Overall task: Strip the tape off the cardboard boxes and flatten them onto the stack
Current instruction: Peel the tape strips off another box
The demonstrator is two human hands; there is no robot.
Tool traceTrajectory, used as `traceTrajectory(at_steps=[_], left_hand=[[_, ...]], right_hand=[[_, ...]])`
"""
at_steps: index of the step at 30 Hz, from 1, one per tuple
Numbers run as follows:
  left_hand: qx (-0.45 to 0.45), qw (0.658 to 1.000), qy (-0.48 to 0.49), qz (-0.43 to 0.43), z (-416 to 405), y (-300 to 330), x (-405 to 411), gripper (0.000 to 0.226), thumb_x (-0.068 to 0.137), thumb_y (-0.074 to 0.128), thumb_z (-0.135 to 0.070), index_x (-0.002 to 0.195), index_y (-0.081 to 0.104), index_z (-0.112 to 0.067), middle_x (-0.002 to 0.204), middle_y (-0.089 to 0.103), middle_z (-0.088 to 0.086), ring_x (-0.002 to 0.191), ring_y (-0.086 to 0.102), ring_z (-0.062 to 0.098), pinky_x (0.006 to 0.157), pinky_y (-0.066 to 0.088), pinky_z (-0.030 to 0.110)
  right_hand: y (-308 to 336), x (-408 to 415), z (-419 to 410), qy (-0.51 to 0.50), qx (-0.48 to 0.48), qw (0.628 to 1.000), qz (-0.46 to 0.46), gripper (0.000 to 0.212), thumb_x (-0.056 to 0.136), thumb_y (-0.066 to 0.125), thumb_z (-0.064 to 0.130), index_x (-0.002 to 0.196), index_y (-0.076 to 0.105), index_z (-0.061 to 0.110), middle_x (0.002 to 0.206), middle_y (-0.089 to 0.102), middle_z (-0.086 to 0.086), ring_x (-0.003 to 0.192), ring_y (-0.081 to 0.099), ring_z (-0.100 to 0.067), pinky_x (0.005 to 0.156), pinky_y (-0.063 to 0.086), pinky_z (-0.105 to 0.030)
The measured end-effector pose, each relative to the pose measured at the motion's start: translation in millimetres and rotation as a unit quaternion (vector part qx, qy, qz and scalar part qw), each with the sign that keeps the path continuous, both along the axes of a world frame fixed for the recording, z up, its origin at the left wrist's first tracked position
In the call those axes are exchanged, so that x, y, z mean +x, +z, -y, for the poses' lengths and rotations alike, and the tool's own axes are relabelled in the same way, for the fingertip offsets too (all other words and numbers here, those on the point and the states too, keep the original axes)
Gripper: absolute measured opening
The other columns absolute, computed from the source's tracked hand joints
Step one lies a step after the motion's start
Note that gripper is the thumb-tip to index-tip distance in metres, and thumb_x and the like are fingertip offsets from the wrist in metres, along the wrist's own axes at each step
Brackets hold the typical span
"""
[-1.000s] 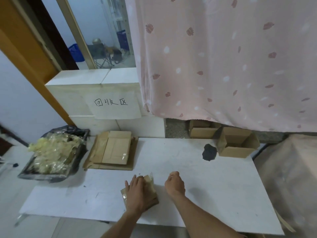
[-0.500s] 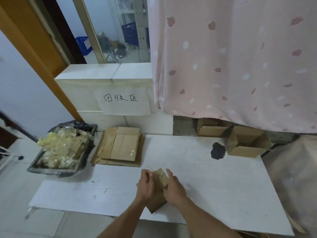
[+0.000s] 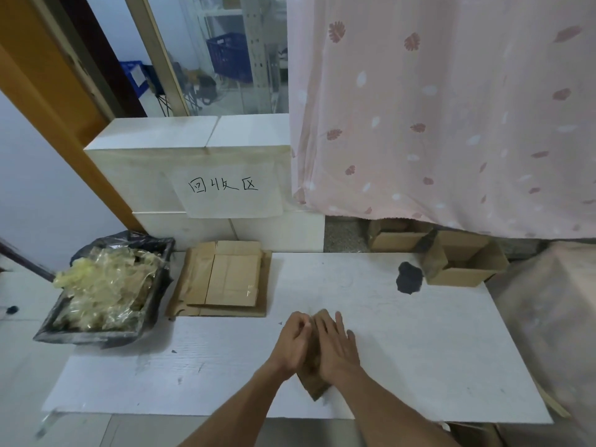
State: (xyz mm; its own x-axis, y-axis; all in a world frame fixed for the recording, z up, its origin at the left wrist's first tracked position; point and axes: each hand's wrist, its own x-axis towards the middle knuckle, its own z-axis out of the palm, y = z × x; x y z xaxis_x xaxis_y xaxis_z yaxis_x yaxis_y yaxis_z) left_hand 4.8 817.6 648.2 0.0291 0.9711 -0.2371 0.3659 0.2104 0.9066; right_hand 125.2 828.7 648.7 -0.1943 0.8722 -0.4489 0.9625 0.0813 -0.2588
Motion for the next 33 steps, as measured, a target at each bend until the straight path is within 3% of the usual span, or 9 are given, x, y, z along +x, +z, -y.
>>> traceTrajectory(at_steps=[3,7,12,14,16,22,26,29,33], left_hand=[[0.04,0.998,-0.031,-0.034,-1,10,-4,0.021,0.105,0.037,-0.036,0.099,0.052,-0.023,0.104,0.056,-0.006,0.096,0.055,0.006,0.089,0.045,0.022],[0.1,0.978,-0.047,-0.179,0,12,-3,0.019,0.104,0.037,-0.03,0.095,0.051,-0.021,0.108,0.053,-0.009,0.104,0.048,0.009,0.105,0.022,0.029],[0.044,0.956,-0.016,-0.291,10,0,3,0.009,0.103,0.037,-0.027,0.097,0.043,-0.023,0.107,0.045,-0.01,0.107,0.045,0.008,0.121,0.003,0.044],[0.006,0.946,0.007,-0.324,17,-8,2,0.008,0.099,0.037,-0.016,0.103,0.04,-0.023,0.114,0.043,-0.006,0.12,0.043,0.013,0.122,-0.004,0.053],[-0.02,0.924,0.016,-0.382,25,-15,-2,0.022,0.097,0.041,-0.013,0.118,0.04,-0.02,0.134,0.04,0.001,0.138,0.032,0.022,0.117,-0.012,0.058],[-0.075,0.868,0.03,-0.489,35,-20,-17,0.032,0.106,0.031,-0.02,0.137,0.037,-0.019,0.159,0.024,0.004,0.152,0.004,0.034,0.114,-0.009,0.068],[-0.13,0.839,0.096,-0.519,38,-16,-37,0.034,0.105,0.029,-0.025,0.138,0.037,-0.023,0.16,0.026,0.005,0.151,0.007,0.036,0.114,0.001,0.07],[-0.147,0.828,0.091,-0.534,40,-15,-58,0.03,0.105,0.026,-0.028,0.129,0.045,-0.025,0.159,0.027,0.006,0.151,0.008,0.039,0.113,0.001,0.071],[-0.188,0.812,0.106,-0.542,37,-11,-59,0.033,0.103,0.035,-0.025,0.136,0.04,-0.028,0.159,0.025,0.005,0.15,0.008,0.038,0.112,0.003,0.072]], right_hand=[[4,-5,-5,-0.005,-0.003,1.0,0.005,0.092,0.094,0.063,0.026,0.156,-0.004,0.026,0.164,0.001,-0.001,0.151,-0.009,-0.031,0.121,0.004,-0.05],[3,-9,-5,0.0,-0.029,0.997,0.067,0.083,0.094,0.061,0.029,0.155,0.007,0.019,0.164,-0.005,-0.008,0.15,-0.014,-0.035,0.121,0.007,-0.052],[-8,-9,7,-0.005,-0.025,0.993,0.116,0.085,0.094,0.063,0.027,0.155,0.006,0.012,0.165,-0.001,-0.009,0.151,-0.011,-0.035,0.121,0.011,-0.052],[-12,-4,12,-0.02,-0.016,0.992,0.121,0.086,0.092,0.065,0.019,0.155,0.007,0.011,0.165,0.0,-0.011,0.151,-0.009,-0.036,0.121,0.012,-0.051],[-15,3,14,-0.033,-0.004,0.992,0.125,0.082,0.092,0.061,0.009,0.154,0.008,0.009,0.164,0.003,-0.013,0.151,-0.008,-0.037,0.12,0.014,-0.051],[-16,7,14,-0.018,0.002,0.989,0.146,0.09,0.087,0.065,0.008,0.154,0.004,0.008,0.164,0.001,-0.014,0.149,-0.01,-0.041,0.119,0.015,-0.053],[-16,16,16,-0.036,-0.01,0.985,0.17,0.094,0.086,0.068,0.013,0.154,0.004,0.008,0.164,-0.001,-0.016,0.149,-0.012,-0.042,0.119,0.012,-0.054],[-17,27,14,-0.036,-0.007,0.983,0.178,0.097,0.084,0.071,0.015,0.153,0.004,0.01,0.163,-0.001,-0.015,0.148,-0.013,-0.043,0.119,0.011,-0.055],[-14,18,12,-0.04,-0.014,0.984,0.173,0.1,0.082,0.075,0.02,0.153,0.005,0.011,0.163,0.001,-0.015,0.148,-0.012,-0.045,0.117,0.012,-0.058]])
